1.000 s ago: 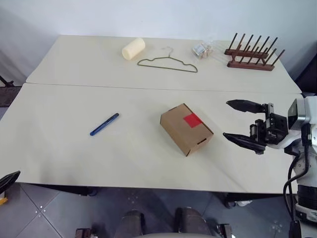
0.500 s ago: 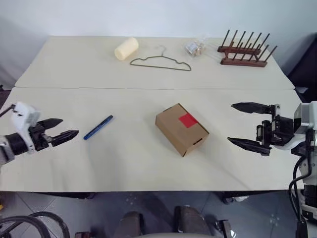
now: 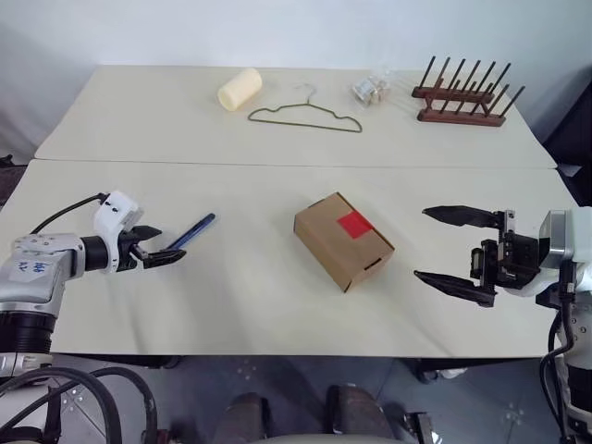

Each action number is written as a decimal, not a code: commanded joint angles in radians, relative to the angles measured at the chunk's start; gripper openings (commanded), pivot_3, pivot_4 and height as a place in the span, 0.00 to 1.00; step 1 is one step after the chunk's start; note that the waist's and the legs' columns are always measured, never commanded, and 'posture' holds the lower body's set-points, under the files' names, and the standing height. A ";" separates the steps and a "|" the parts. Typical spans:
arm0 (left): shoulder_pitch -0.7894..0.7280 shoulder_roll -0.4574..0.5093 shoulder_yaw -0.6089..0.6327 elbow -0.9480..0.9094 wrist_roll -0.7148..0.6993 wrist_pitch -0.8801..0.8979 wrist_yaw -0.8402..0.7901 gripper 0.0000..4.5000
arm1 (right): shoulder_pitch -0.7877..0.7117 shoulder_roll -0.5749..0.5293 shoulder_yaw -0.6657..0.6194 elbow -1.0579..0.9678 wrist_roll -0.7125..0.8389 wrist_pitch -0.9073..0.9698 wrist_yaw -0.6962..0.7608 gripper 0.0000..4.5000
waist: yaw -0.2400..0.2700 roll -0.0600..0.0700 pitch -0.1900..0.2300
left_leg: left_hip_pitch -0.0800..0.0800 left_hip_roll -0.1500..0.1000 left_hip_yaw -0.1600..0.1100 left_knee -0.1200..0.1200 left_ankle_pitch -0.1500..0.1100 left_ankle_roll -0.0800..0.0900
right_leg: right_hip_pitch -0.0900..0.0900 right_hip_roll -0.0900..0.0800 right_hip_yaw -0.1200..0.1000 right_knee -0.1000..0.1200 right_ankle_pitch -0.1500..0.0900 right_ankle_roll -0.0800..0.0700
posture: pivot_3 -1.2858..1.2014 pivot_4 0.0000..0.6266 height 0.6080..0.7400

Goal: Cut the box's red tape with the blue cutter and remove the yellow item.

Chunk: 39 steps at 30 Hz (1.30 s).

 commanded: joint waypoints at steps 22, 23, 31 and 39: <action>0.058 0.026 -0.081 -0.185 0.027 -0.268 -0.313 0.10 | 0.057 -0.090 -0.071 -0.116 0.002 0.086 -0.130 1.00 | 0.021 0.004 -0.003 | -0.002 -0.001 0.000 0.005 -0.001 0.002 | 0.001 0.000 0.002 0.000 0.001 0.002 | 0.52 0.24 1.00; 0.060 0.053 -0.113 -0.254 0.024 -0.244 -0.363 0.10 | 0.075 -0.117 -0.088 -0.141 0.013 0.125 -0.151 1.00 | 0.023 0.004 -0.002 | -0.003 -0.001 0.000 0.005 -0.001 0.002 | 0.000 0.000 0.002 0.000 0.001 0.002 | 0.52 0.24 1.00; -0.116 -0.094 -0.395 -0.544 0.064 0.012 -0.372 0.10 | 0.389 -0.294 -0.265 -0.319 0.091 0.422 -0.153 1.00 | 0.055 0.002 -0.001 | -0.002 -0.003 -0.001 0.007 -0.002 0.006 | 0.008 0.000 0.002 -0.008 0.003 0.005 | 0.52 0.24 1.00; -0.289 -0.343 -0.679 -0.390 0.260 0.035 -0.301 0.10 | 0.500 -0.263 -0.102 -0.446 -0.021 0.430 -0.226 1.00 | 0.038 0.001 -0.001 | 0.000 -0.004 -0.001 0.007 -0.002 0.008 | 0.012 0.001 0.003 -0.013 0.004 0.006 | 0.52 0.24 1.00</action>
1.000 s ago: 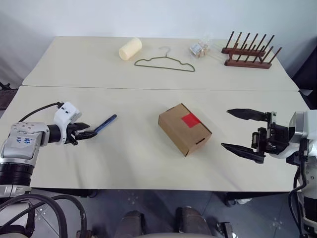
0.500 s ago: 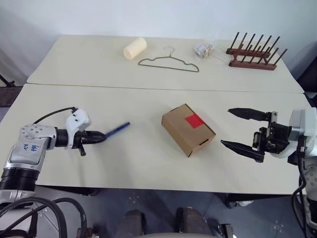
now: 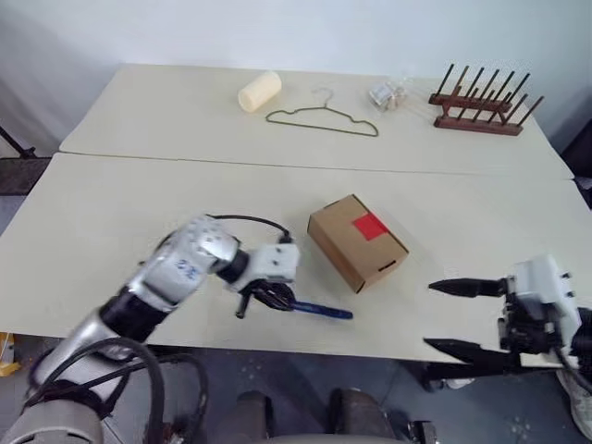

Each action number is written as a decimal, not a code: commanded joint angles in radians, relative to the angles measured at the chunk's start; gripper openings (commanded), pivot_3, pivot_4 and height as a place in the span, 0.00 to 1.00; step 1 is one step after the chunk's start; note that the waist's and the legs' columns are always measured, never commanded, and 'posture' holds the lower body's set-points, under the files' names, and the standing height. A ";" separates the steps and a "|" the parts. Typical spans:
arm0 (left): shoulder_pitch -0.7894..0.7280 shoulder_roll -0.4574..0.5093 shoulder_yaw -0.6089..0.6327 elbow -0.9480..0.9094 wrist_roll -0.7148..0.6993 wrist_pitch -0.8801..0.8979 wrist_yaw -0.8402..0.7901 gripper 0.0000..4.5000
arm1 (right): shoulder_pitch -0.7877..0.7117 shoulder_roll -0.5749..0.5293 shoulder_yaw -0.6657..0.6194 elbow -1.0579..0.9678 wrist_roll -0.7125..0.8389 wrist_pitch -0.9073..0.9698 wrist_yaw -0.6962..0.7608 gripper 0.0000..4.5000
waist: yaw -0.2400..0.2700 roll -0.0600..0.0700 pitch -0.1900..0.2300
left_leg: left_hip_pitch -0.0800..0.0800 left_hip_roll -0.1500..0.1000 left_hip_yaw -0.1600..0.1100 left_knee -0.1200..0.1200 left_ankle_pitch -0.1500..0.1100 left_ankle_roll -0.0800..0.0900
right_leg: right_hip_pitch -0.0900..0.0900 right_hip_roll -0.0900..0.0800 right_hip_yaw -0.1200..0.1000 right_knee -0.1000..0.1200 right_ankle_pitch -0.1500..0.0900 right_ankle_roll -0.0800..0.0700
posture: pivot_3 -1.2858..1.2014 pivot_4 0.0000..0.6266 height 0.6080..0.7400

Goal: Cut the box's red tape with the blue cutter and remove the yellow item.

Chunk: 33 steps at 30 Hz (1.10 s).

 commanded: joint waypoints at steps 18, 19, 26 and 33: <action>-0.029 -0.117 -0.103 -0.069 0.050 0.266 0.079 0.10 | -0.328 0.091 0.548 0.056 -0.365 -0.015 -0.185 0.01 | 0.003 0.001 -0.001 | -0.001 -0.008 -0.014 0.001 0.003 0.005 | 0.004 -0.007 0.000 -0.005 0.003 0.005 | 0.52 0.24 1.00; -0.029 -0.115 -0.105 -0.072 0.049 0.270 0.081 0.10 | -0.341 0.097 0.557 0.069 -0.370 -0.010 -0.188 0.01 | 0.004 0.001 -0.001 | -0.002 -0.008 -0.015 0.001 0.003 0.005 | 0.004 -0.007 0.000 -0.005 0.003 0.005 | 0.52 0.24 1.00; -0.031 -0.112 -0.106 -0.085 0.042 0.287 0.092 0.10 | -0.378 0.101 0.584 0.140 -0.403 -0.044 -0.165 0.01 | 0.003 0.001 -0.001 | -0.002 -0.008 -0.015 0.001 0.003 0.005 | 0.005 -0.007 -0.001 -0.005 0.003 0.006 | 0.52 0.24 1.00; -0.037 -0.111 -0.102 -0.085 0.037 0.292 0.098 0.10 | -0.394 0.105 0.599 0.208 -0.434 -0.061 -0.151 0.01 | 0.003 0.001 -0.001 | -0.002 -0.008 -0.015 0.001 0.003 0.005 | 0.005 -0.007 -0.001 -0.005 0.003 0.006 | 0.52 0.24 1.00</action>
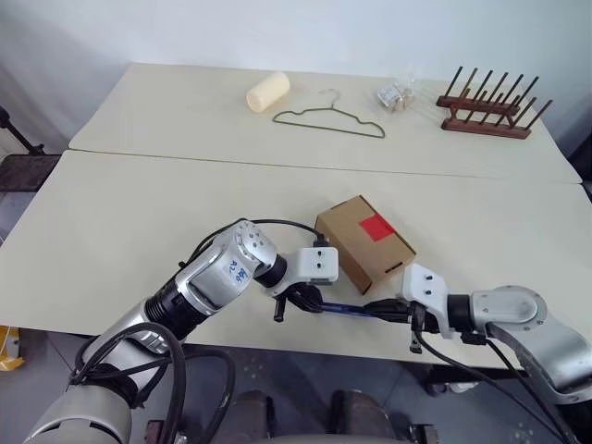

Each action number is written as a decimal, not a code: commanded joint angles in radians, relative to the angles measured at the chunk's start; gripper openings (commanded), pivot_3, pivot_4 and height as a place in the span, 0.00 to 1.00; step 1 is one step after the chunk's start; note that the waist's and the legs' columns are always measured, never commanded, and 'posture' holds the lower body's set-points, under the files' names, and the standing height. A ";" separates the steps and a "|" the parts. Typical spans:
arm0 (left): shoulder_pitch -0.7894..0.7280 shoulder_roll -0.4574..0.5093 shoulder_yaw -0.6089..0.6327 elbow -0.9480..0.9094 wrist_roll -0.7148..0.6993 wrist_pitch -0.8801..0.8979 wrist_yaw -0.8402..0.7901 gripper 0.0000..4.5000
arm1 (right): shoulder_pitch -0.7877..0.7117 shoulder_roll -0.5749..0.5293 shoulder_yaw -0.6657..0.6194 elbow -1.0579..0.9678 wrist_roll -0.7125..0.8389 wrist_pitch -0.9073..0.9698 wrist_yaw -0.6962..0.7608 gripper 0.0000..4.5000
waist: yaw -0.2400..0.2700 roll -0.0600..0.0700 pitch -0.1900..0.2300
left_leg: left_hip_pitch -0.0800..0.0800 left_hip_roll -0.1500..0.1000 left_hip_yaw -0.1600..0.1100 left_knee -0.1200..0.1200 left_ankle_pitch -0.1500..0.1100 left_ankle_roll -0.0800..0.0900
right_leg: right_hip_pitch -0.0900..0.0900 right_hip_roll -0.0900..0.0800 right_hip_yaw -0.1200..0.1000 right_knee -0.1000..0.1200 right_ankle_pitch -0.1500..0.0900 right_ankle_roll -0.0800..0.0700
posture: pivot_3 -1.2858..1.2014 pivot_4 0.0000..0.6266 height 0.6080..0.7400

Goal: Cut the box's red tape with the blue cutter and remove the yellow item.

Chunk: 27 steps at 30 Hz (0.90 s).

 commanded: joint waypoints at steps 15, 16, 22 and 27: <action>0.009 0.004 -0.026 -0.008 -0.021 0.035 0.013 0.10 | -0.007 0.050 0.084 0.045 -0.060 -0.099 0.060 0.01 | -0.005 0.000 0.000 | 0.001 0.000 0.000 0.000 0.000 0.000 | 0.000 0.000 0.000 0.000 0.000 0.000 | 0.52 0.24 1.00; 0.009 0.003 -0.026 -0.009 -0.023 0.037 0.014 0.10 | -0.013 0.058 0.092 0.049 -0.067 -0.098 0.055 0.01 | -0.005 0.000 0.000 | 0.001 0.000 0.000 0.000 0.000 0.000 | 0.000 0.000 0.000 0.000 0.000 0.000 | 0.52 0.24 1.00; 0.007 0.004 -0.028 -0.012 -0.028 0.037 0.016 0.10 | -0.047 0.118 0.139 0.033 -0.080 -0.056 0.035 0.01 | -0.006 0.000 0.000 | 0.001 0.000 0.000 0.000 0.000 0.000 | 0.000 0.000 0.000 0.000 0.000 0.000 | 0.52 0.24 1.00; 0.006 0.009 -0.029 -0.012 -0.031 0.033 0.015 0.10 | -0.052 0.156 0.148 -0.003 -0.068 -0.005 0.014 0.01 | -0.006 0.000 0.000 | 0.001 0.001 0.000 0.000 0.000 0.000 | 0.000 0.000 0.000 0.001 0.000 0.000 | 0.52 0.24 1.00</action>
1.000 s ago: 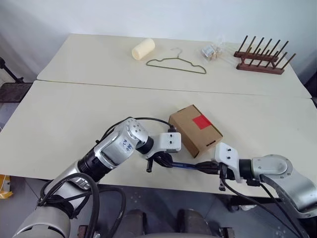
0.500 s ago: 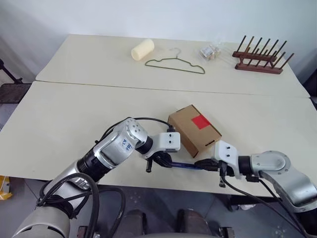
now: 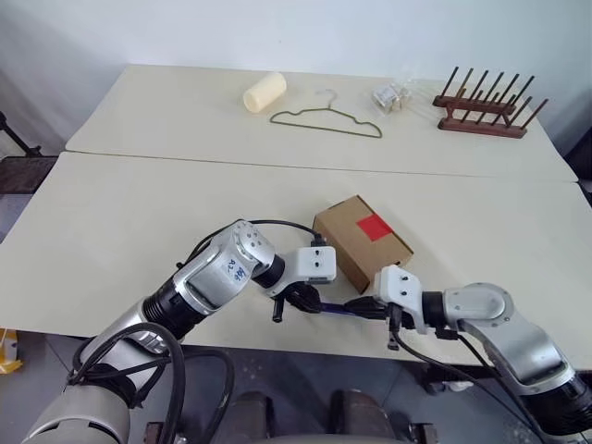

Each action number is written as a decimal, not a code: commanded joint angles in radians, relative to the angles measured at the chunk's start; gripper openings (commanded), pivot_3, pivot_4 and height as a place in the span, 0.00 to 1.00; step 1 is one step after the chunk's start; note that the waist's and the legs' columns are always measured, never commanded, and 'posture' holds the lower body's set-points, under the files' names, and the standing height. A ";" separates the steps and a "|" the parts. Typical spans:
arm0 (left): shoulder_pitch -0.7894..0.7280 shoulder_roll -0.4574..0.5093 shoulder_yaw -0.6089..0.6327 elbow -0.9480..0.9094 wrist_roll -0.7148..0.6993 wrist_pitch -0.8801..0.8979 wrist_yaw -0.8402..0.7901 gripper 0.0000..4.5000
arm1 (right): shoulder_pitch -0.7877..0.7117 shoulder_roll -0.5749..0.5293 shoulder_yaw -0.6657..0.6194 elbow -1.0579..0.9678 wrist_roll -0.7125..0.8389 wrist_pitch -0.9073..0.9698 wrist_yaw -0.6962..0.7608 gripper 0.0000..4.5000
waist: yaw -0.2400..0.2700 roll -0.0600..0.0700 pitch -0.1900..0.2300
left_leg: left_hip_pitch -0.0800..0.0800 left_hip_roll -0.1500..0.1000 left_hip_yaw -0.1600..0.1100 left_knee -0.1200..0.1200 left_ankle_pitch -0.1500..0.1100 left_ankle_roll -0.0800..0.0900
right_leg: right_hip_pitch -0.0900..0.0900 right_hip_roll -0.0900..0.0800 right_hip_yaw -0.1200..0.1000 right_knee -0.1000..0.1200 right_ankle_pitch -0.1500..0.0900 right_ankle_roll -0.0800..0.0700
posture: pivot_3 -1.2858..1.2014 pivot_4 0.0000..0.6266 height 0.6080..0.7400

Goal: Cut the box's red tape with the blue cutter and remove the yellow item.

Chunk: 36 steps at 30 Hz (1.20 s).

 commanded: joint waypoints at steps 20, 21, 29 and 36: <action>0.150 0.113 0.229 0.005 -0.020 -0.782 0.028 0.10 | -0.012 -0.389 -0.717 0.100 1.063 0.981 -0.231 0.50 | 0.000 0.001 0.001 | -0.002 0.003 0.001 0.000 0.001 0.001 | -0.001 -0.004 0.000 -0.002 0.001 -0.001 | 0.52 0.24 1.00; 0.149 0.111 0.247 0.009 -0.015 -0.813 0.044 0.10 | -0.026 -0.422 -0.703 0.130 1.101 1.035 -0.252 0.58 | 0.000 0.002 0.001 | -0.001 0.003 0.001 0.000 0.001 0.002 | -0.001 -0.006 0.000 -0.002 0.001 -0.001 | 0.52 0.24 1.00; 0.117 0.066 0.292 0.028 -0.006 -0.884 0.086 0.10 | -0.051 -0.506 -0.443 0.201 1.677 0.896 -0.713 0.99 | 0.002 0.000 0.001 | -0.004 0.001 0.000 0.000 0.001 0.002 | -0.002 -0.005 -0.003 -0.002 0.002 0.001 | 0.52 0.24 1.00; 0.109 0.036 0.283 0.018 -0.004 -0.848 0.089 0.10 | -0.079 -0.430 -0.369 0.146 1.714 0.762 -0.815 0.99 | 0.001 0.000 0.002 | -0.005 0.000 0.001 0.000 0.001 0.002 | -0.003 -0.004 -0.003 -0.003 0.003 0.002 | 0.52 0.24 1.00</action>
